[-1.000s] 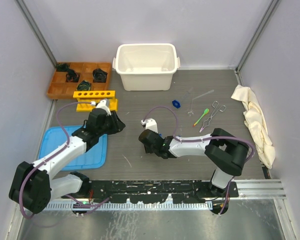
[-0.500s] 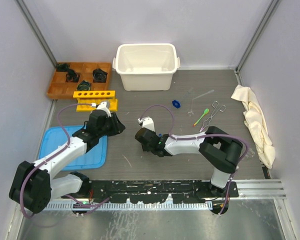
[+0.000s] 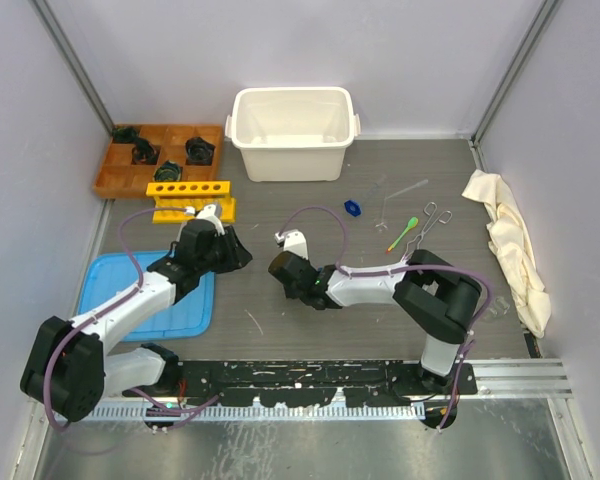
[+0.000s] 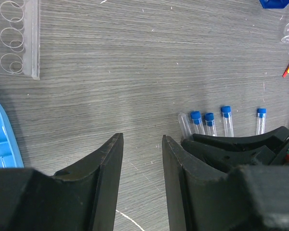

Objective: Organize the chemistry lab equipment
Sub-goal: Pick up the test tube at the center of the board.

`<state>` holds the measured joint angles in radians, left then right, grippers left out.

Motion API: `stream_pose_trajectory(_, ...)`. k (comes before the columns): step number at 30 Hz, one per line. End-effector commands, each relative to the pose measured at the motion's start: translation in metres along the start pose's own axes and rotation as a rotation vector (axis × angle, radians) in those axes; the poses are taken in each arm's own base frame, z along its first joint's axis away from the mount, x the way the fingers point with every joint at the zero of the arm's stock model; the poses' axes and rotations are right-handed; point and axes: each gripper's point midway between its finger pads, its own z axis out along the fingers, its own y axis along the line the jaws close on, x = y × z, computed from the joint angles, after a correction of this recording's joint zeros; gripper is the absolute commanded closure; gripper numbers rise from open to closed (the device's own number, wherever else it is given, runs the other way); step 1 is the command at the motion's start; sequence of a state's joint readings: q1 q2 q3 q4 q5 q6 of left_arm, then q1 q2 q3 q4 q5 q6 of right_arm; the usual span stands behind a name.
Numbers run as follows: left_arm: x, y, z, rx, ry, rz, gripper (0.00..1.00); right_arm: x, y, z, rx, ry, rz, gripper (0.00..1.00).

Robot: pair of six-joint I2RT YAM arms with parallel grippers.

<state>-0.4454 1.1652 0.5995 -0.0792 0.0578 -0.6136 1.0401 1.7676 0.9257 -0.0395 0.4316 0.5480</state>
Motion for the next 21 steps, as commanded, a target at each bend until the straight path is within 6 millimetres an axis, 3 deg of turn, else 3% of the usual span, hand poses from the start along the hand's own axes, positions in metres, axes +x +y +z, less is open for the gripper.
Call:
stream_pose_trajectory(1,-0.01,-0.013,-0.001,0.053,-0.037,0.003,0.6,-0.01,0.003,-0.001,-0.031,-0.04,0.018,0.85)
stream_pose_trajectory(6,-0.011,-0.022,-0.004,0.095,-0.034,-0.012,0.6,-0.021,0.015,-0.028,-0.143,-0.142,0.018,0.85)
stream_pose_trajectory(14,-0.002,-0.06,-0.007,0.291,0.035,-0.124,0.6,-0.034,0.046,-0.075,-0.239,-0.345,-0.058,0.83)
stream_pose_trajectory(21,0.011,-0.07,-0.011,0.363,0.098,-0.168,0.6,-0.042,0.057,-0.091,-0.205,-0.436,-0.087,0.83)
